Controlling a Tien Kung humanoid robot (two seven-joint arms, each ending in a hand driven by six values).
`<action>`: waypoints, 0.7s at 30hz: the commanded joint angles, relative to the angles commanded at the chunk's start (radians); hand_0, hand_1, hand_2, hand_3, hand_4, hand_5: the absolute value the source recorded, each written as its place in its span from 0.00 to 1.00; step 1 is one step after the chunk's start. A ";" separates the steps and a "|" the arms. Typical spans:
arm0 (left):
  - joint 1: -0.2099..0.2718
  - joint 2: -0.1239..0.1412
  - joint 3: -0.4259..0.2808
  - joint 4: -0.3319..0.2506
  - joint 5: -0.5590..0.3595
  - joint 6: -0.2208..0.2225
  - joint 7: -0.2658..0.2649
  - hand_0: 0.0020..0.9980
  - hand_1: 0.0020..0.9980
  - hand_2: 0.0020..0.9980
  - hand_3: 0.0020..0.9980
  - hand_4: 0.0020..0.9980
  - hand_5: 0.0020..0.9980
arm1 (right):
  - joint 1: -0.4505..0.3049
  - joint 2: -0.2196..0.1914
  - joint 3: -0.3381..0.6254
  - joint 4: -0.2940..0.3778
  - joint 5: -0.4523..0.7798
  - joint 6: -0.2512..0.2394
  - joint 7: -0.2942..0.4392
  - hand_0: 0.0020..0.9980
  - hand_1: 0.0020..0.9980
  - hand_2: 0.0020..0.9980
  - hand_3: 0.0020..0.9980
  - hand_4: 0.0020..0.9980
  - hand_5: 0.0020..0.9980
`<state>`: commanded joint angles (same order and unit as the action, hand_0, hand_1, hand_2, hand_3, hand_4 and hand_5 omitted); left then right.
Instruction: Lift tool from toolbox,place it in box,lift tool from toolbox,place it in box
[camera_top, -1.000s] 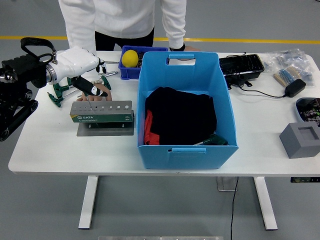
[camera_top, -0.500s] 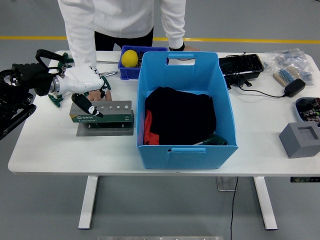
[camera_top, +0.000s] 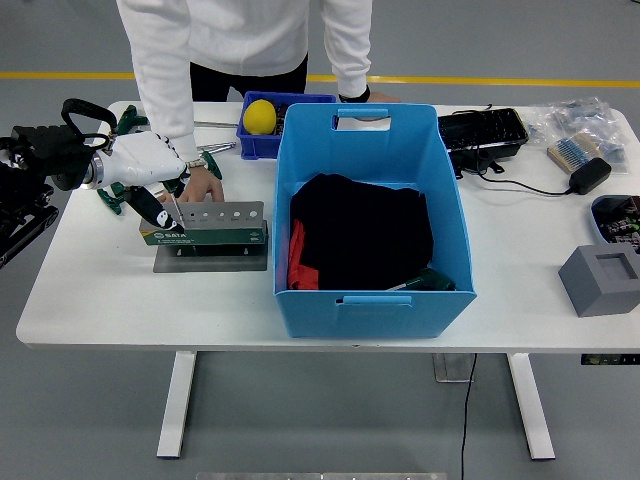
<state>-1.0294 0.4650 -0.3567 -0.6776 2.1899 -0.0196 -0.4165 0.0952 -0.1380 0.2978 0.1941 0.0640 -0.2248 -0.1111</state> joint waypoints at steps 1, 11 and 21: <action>0.000 -0.001 0.002 0.002 0.000 -0.001 0.000 0.83 0.70 0.63 0.51 0.95 0.79 | -0.001 0.000 0.001 0.000 -0.001 0.000 0.000 0.67 0.65 0.74 0.62 0.85 0.72; 0.000 -0.008 0.017 0.003 0.002 -0.008 0.003 0.82 0.65 0.56 0.43 0.95 0.80 | -0.007 0.000 0.006 0.000 -0.012 0.000 -0.003 0.67 0.65 0.74 0.62 0.85 0.73; -0.006 -0.016 0.033 0.010 0.010 0.011 0.004 0.78 0.44 0.32 0.27 0.95 0.82 | -0.009 0.000 0.008 0.000 -0.016 -0.001 -0.004 0.67 0.65 0.74 0.62 0.85 0.73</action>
<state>-1.0359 0.4495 -0.3236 -0.6680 2.2001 -0.0084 -0.4126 0.0857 -0.1377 0.3060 0.1945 0.0477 -0.2257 -0.1152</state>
